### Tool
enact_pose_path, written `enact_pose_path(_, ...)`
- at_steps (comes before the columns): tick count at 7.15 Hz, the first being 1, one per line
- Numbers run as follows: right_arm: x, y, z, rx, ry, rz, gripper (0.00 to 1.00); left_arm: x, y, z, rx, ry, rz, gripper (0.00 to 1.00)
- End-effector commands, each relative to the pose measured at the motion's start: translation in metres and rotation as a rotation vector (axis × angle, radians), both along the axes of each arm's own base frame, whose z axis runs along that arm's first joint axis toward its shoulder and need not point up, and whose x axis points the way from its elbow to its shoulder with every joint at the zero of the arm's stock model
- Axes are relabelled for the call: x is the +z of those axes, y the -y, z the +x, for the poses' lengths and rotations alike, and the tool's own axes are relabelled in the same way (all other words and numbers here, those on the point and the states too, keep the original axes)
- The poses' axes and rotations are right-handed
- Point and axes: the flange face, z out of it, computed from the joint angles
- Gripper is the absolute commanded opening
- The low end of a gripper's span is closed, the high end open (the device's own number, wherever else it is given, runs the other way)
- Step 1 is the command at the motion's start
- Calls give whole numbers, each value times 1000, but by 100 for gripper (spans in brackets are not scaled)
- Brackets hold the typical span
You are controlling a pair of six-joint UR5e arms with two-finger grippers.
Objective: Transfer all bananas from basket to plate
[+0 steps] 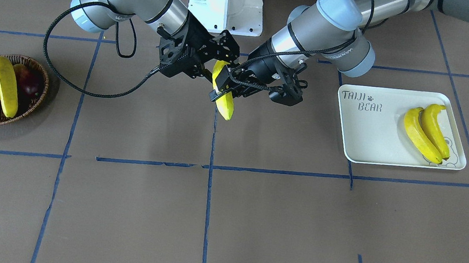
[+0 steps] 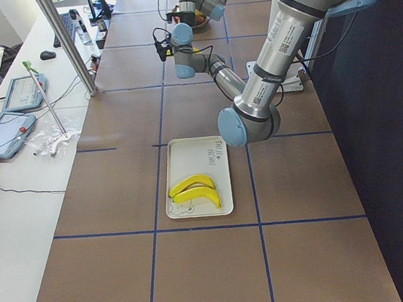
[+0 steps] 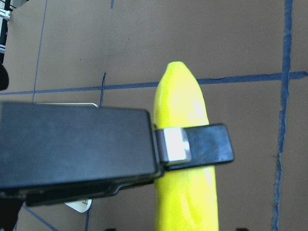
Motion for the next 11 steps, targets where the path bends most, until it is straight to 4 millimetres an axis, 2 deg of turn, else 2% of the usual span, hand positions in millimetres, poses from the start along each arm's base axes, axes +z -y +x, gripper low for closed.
enact_pose_path(1, 4, 32, 27, 53, -36, -35, 100, 4, 6, -9, -10, 6, -3, 0)
enact_pose_path(2, 11, 55, 49, 65, -83, -84, 100, 13, 12, -14, -22, 25, -22, 0)
enact_pose_path(3, 22, 78, 71, 74, -147, -131, 100, 39, 25, -31, -55, 75, -68, 0)
enact_pose_path(4, 37, 97, 83, 81, -228, -144, 100, 61, 35, -53, -89, 182, -157, 0)
enact_pose_path(5, 52, 115, 99, 82, -325, -147, 100, 61, 42, -76, -121, 311, -261, 0)
enact_pose_path(6, 69, 132, 118, 72, -417, -140, 100, 62, 34, -88, -130, 444, -365, 0)
enact_pose_path(7, 86, 146, 139, 46, -505, -125, 100, 72, 26, -101, -117, 534, -389, 0)
enact_pose_path(8, 100, 156, 160, 14, -578, -107, 100, 110, 11, -117, -85, 613, -381, 0)
enact_pose_path(9, 113, 165, 185, -17, -637, -86, 100, 159, -4, -131, -22, 694, -332, 0)
enact_pose_path(11, 153, 181, 243, -53, -696, -2, 100, 236, -18, -149, 82, 821, -237, 0)
